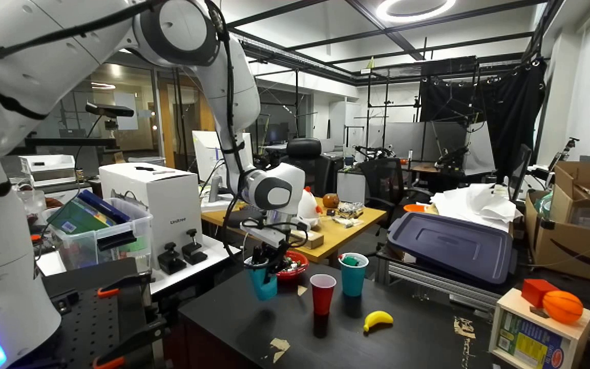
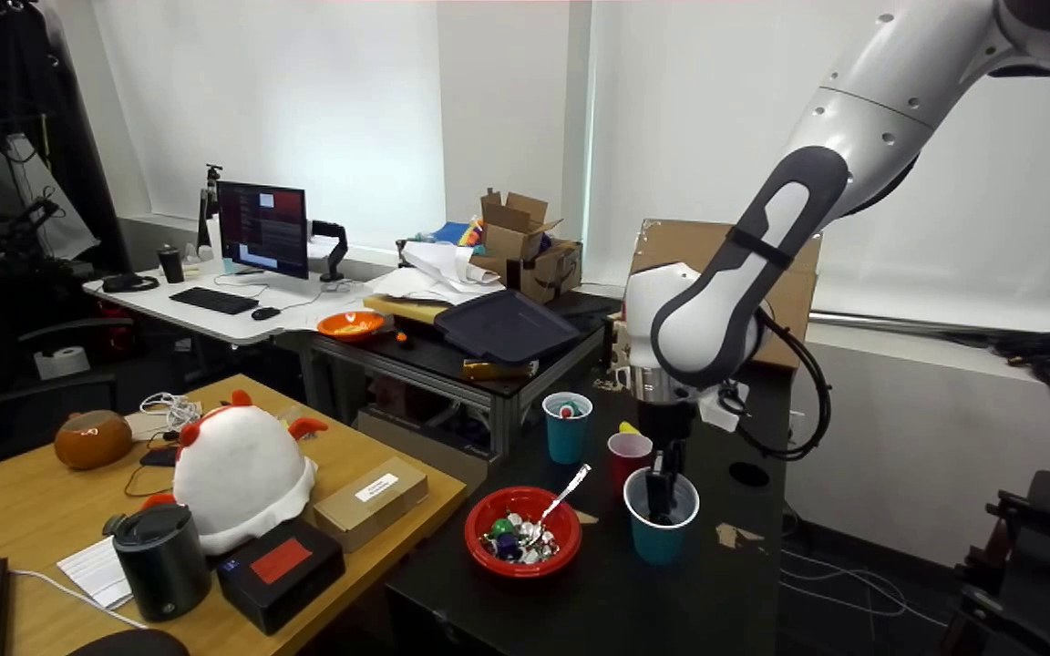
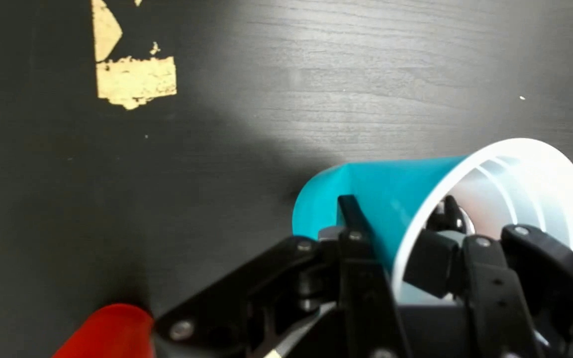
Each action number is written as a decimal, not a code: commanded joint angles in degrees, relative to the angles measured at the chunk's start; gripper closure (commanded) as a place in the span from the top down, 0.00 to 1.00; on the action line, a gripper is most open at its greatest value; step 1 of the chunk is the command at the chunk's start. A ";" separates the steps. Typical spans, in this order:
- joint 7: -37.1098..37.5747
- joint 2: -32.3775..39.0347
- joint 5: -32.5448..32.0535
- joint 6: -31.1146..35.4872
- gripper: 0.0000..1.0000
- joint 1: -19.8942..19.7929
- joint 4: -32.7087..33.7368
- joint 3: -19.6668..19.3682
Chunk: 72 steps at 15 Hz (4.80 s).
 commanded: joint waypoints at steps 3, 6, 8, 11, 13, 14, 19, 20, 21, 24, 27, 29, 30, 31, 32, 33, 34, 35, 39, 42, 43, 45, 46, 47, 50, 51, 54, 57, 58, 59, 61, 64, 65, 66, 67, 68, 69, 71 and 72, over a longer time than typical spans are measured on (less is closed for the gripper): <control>-6.45 2.81 9.35 0.88 0.01 -6.82 -0.01 3.95; -6.67 3.82 11.27 1.08 0.01 -7.47 0.31 3.85; -6.02 4.10 11.48 1.32 0.01 -7.03 0.50 3.38; -4.34 4.10 10.78 1.56 0.27 -5.37 0.83 2.13; -4.01 4.02 10.54 1.59 0.45 -4.81 0.90 1.77; -3.99 4.03 10.43 1.67 0.52 -4.60 0.91 1.62; -5.67 3.43 10.88 2.04 0.89 -5.28 0.45 2.98; -5.54 2.98 10.86 2.05 0.96 -5.20 0.26 3.02; -5.74 2.24 10.86 1.91 1.00 -5.33 -0.09 3.32; -4.40 -0.41 10.32 0.81 1.00 -4.21 -0.94 2.75; -3.03 -4.11 9.51 -0.41 1.00 -2.38 -1.72 1.83; -2.03 -6.77 8.68 -1.62 1.00 -0.77 -2.12 0.92; -1.45 -7.91 8.41 -2.20 1.00 0.00 -2.19 0.48; -0.96 -9.09 8.14 -2.28 1.00 0.81 -2.14 0.10; -0.63 -9.70 8.06 -2.33 1.00 1.50 -1.72 -0.21; -0.29 -9.89 7.59 -1.38 1.00 2.54 -1.01 -0.68; 0.19 -9.97 7.22 -0.56 1.00 3.57 -0.32 -1.18; 1.72 -9.28 6.37 0.26 1.00 5.12 1.07 -2.04; 6.56 -3.24 4.23 1.49 1.00 9.66 9.45 -3.61; 8.55 3.13 4.70 0.69 1.00 11.63 17.30 -3.32; 9.84 5.43 4.89 0.94 1.00 12.57 19.97 -3.52; 11.82 9.92 5.59 0.58 1.00 13.67 25.41 -3.32; 13.45 11.73 5.98 0.56 1.00 14.51 27.52 -3.32; 15.02 13.97 6.39 0.36 1.00 15.29 30.28 -3.22; 20.05 19.54 7.68 -0.96 1.00 17.62 37.65 -3.19; 21.80 21.09 8.15 -1.47 1.00 18.34 39.81 -3.22; 28.42 24.55 9.38 -2.07 1.00 20.61 44.70 -4.76; 34.90 24.98 11.97 -2.19 1.00 20.29 45.55 -5.36; 36.62 24.34 12.85 -0.81 1.00 20.06 44.74 -5.65; 37.75 23.76 13.53 -0.90 1.00 19.85 44.29 -5.88; 40.07 23.66 14.62 -1.69 1.00 19.62 44.51 -6.42; 40.83 24.40 15.30 -3.32 1.00 19.08 44.88 -6.33; 41.09 24.60 15.32 -3.81 1.00 19.18 44.89 -6.53; 41.79 24.72 15.32 -4.30 1.00 19.31 44.84 -6.79; 42.54 24.91 15.13 -3.97 1.00 19.61 44.88 -7.40; 43.28 24.99 15.02 -3.98 1.00 19.80 44.81 -7.86; 44.59 25.00 14.83 -3.36 1.00 20.20 44.40 -8.79; 46.55 25.79 14.61 -3.60 1.00 20.66 44.78 -10.02; 47.58 26.30 14.35 -3.57 1.00 20.95 45.12 -10.68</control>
